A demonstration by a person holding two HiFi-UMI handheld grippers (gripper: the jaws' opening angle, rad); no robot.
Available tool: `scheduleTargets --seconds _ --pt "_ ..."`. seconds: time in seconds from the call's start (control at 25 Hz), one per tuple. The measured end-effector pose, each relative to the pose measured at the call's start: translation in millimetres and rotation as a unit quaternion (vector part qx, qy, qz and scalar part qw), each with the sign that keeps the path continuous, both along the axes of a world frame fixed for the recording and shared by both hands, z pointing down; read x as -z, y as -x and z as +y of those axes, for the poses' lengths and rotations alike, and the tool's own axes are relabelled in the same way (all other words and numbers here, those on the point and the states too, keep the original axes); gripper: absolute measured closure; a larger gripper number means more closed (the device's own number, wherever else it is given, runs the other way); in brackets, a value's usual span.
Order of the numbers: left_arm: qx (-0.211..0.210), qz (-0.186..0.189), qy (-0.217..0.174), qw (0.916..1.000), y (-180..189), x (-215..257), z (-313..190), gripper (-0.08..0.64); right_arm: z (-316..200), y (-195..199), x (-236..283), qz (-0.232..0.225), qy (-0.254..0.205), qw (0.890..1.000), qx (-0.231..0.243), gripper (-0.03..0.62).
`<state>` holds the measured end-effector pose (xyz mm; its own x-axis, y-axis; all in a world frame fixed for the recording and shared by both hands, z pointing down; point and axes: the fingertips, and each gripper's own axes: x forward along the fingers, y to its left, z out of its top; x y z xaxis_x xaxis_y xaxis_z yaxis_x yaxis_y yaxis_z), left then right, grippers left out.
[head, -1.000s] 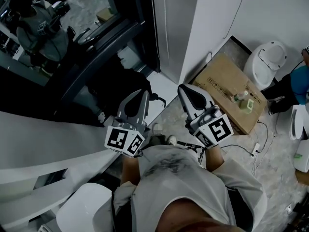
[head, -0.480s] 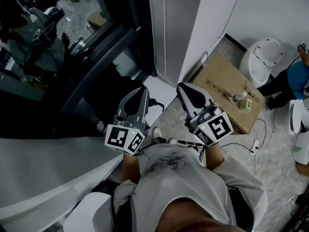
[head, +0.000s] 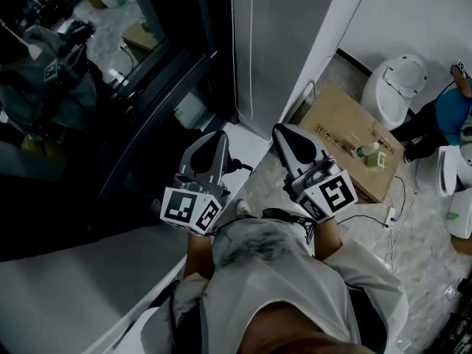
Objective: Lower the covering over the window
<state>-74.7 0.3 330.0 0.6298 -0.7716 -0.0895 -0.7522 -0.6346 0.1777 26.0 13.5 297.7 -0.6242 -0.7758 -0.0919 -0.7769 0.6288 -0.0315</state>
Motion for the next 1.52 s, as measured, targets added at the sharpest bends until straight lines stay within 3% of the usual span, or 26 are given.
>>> scheduleTargets --seconds 0.36,0.88,1.52 --pt "-0.011 -0.002 0.004 0.9999 4 -5 -45 0.556 -37 11 -10 0.021 0.005 1.0 -0.006 0.575" --pt "0.038 -0.025 0.007 0.999 -29 -16 -133 0.554 -103 -12 -20 0.009 0.025 0.999 0.044 0.575" --pt "0.061 -0.047 0.004 0.997 -50 -17 -199 0.537 -147 -32 -37 -0.003 0.052 0.996 0.068 0.575"
